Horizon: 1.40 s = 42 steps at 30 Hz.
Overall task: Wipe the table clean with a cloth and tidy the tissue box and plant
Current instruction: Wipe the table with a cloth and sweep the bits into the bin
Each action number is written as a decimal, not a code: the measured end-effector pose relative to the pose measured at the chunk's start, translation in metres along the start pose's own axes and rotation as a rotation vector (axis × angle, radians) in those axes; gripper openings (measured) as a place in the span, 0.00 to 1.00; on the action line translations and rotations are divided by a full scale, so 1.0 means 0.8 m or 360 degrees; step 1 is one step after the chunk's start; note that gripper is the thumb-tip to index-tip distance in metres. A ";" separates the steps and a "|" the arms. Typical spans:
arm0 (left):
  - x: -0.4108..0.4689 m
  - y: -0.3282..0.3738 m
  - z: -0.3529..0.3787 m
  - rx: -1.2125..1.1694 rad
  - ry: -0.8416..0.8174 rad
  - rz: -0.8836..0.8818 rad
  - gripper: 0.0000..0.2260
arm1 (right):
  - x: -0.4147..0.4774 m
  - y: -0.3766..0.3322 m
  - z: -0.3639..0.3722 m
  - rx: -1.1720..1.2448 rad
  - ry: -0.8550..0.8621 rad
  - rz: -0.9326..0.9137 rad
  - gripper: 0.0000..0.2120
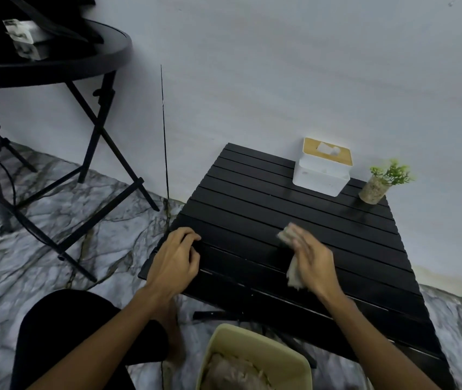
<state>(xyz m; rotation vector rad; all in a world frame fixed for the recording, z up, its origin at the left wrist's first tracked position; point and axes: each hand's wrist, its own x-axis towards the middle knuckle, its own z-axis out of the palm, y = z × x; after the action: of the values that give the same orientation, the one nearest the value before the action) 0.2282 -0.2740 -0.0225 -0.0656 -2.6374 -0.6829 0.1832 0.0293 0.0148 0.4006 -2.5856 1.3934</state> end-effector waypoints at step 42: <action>-0.002 -0.029 -0.004 0.0069 -0.0143 0.0105 0.20 | 0.128 0.022 0.102 -0.0435 0.0400 0.0438 0.13</action>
<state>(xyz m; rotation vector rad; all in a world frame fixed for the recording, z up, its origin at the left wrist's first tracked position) 0.2273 -0.2955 -0.0309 -0.1735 -2.7211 -0.6143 0.0782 -0.0457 -0.0148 -0.1659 -2.6346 1.0545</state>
